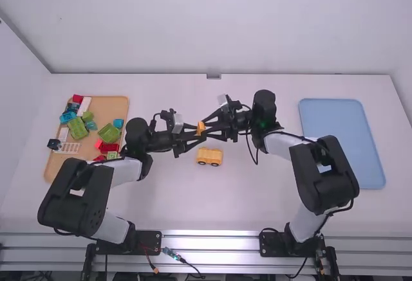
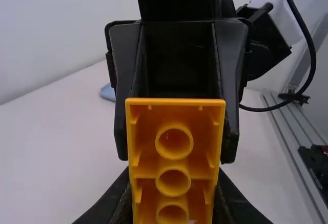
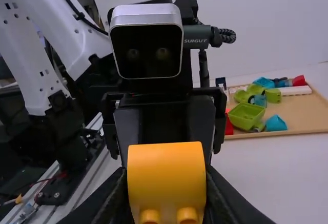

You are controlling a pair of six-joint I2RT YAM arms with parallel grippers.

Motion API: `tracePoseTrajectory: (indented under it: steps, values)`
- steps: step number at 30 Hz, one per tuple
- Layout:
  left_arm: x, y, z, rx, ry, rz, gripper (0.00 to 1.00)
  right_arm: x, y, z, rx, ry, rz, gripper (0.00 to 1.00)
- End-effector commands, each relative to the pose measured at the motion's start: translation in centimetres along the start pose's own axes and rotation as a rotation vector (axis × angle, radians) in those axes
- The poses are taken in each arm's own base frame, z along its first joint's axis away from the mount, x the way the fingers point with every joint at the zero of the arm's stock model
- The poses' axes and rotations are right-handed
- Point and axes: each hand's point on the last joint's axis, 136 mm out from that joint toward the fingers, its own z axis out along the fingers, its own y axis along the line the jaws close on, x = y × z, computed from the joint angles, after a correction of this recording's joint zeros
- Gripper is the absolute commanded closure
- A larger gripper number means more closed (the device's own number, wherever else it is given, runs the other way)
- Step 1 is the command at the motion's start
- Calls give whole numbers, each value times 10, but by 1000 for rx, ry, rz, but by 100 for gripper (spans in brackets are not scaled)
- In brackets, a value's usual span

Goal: Assemble lego blocks to make yellow taxi

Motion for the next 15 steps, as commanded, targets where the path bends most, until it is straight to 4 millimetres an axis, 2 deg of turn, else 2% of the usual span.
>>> tracePoseTrajectory:
  steps: [1, 3, 5, 6, 7, 8, 9, 10, 11, 12, 13, 15]
  values:
    - [-6, -2, -3, -12, -12, 16, 98, -7, 4, 1, -39, 4, -29, 65]
    - [-6, -2, -3, -13, -12, 15, 98, -7, 3, 1, -38, 3, -28, 66]
    - [-6, -1, -3, -14, -12, 14, 91, -7, 3, 1, -38, 3, -28, 70]
    - [-6, -1, -3, -15, -12, 14, 78, -7, 3, 1, -38, 3, -28, 71]
    - [-6, -1, -3, -15, -12, 14, 75, -7, 3, 1, -38, 3, -28, 72]
    - [-6, -1, -3, -15, -12, 14, 57, -7, 3, 1, -38, 3, -28, 73]
    - [-6, -1, -3, -14, -12, 13, 46, -7, 3, 1, -37, 3, -27, 73]
    - [-6, -2, -3, -13, -12, 14, 36, -7, 3, 1, -37, 3, -27, 73]
    - [-6, -2, -3, -13, -11, 13, 32, -7, 3, 1, -37, 3, -28, 73]
    - [-6, -2, -3, -12, -10, 12, 14, -7, 3, 1, -35, 3, -29, 73]
    - [-5, -2, -3, -13, -9, 9, 3, -7, 1, 1, -22, 1, -28, 74]
    - [-4, -1, -3, -15, -6, 3, 1, -8, -2, 0, -6, -2, -28, 76]
